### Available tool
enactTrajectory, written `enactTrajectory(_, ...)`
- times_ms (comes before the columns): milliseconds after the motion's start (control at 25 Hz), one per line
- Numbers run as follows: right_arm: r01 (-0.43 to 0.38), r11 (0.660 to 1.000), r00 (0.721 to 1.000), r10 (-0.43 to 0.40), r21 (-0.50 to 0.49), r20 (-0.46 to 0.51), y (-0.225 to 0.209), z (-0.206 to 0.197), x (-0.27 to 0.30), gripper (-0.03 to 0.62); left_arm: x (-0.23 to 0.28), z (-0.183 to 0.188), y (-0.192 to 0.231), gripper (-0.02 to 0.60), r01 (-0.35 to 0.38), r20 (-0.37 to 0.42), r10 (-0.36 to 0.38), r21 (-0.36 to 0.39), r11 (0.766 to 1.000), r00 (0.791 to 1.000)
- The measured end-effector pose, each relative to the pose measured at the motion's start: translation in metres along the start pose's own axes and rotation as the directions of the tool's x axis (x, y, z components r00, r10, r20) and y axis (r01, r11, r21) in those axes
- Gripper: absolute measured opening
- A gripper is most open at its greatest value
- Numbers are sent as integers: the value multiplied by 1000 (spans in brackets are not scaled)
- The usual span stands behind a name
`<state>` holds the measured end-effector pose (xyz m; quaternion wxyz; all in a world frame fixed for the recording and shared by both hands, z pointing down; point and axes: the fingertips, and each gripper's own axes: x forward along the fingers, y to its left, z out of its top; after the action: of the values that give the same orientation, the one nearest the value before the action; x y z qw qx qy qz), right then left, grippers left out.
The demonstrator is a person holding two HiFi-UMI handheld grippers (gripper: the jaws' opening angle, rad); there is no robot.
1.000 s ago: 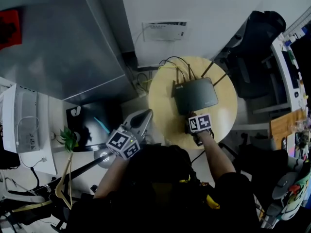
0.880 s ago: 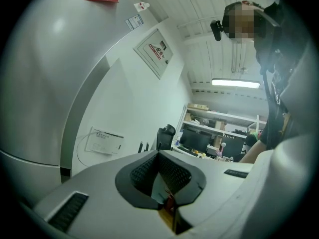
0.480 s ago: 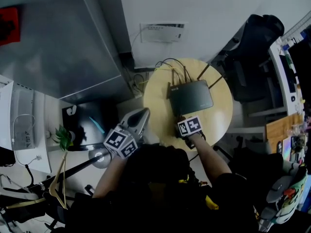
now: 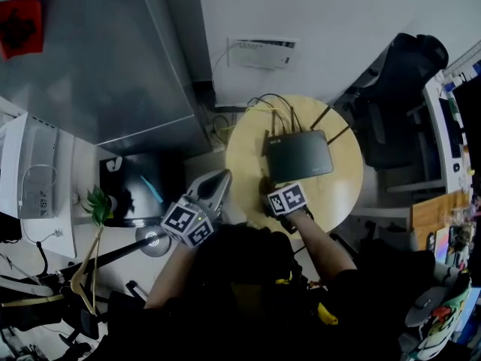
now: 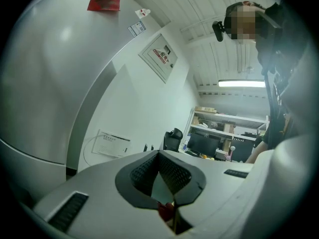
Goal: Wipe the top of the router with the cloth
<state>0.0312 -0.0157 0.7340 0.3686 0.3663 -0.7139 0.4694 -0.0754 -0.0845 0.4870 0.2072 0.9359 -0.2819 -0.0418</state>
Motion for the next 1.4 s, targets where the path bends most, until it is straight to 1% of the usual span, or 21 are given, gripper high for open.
enactTrajectory(200, -46, 999, 997, 45, 11, 56, 11, 18, -9, 64, -2, 3, 5, -3, -12, 12, 12, -5, 1000, 1000)
enactTrajectory(320, -55, 998, 997, 55, 2, 47, 14, 22, -10, 64, -1, 3, 6, -3, -7, 10, 7, -1, 1000, 1000)
enactTrajectory(480, -94, 995, 995, 95, -42, 32, 32, 28, -8, 64, 0, 8, 9, -3, -8, 9, 8, 3, 1000, 1000)
enactTrajectory(600, -76, 993, 996, 79, -86, 30, 38, 35, -6, 64, 1, 9, 14, -3, -3, 11, 3, 8, 1000, 1000)
enactTrajectory(680, -55, 995, 997, 59, -88, 44, 36, 42, -4, 64, 2, 11, 16, -3, -2, 7, 2, 8, 1000, 1000)
enactTrajectory(800, -28, 999, 997, 31, -44, 68, 26, 56, -1, 64, 1, 13, 21, -3, -3, 2, 3, 13, 1000, 1000)
enactTrajectory(920, 3, 998, 997, -8, 68, 75, 9, 68, 6, 64, -1, 14, 28, -3, -6, -12, 6, 4, 1000, 1000)
enactTrajectory(1040, 44, 979, 994, -63, 198, 90, -7, 81, 13, 64, -5, 17, 38, -3, -13, -20, 13, 0, 1000, 1000)
enactTrajectory(1120, 107, 969, 988, -129, 223, 86, -18, 88, 15, 64, -6, 18, 43, -3, -14, -23, 14, -3, 1000, 1000)
enactTrajectory(1200, 159, 966, 982, -176, 205, 67, -24, 91, 18, 64, -7, 18, 46, -3, -13, -27, 13, -8, 1000, 1000)
enactTrajectory(1280, 204, 968, 976, -212, 143, 42, -25, 92, 22, 64, -8, 18, 50, -3, -11, -34, 11, -13, 1000, 999)
enactTrajectory(1320, 231, 969, 972, -234, 85, 30, -24, 93, 24, 64, -9, 17, 52, -3, -11, -38, 10, -15, 1000, 999)
enactTrajectory(1360, 259, 966, 966, -259, 5, 23, -22, 95, 25, 64, -9, 17, 54, -3, -11, -40, 10, -18, 1000, 999)
enactTrajectory(1400, 282, 955, 959, -281, -88, 24, -18, 98, 26, 64, -9, 16, 55, -3, -11, -44, 10, -22, 1000, 999)
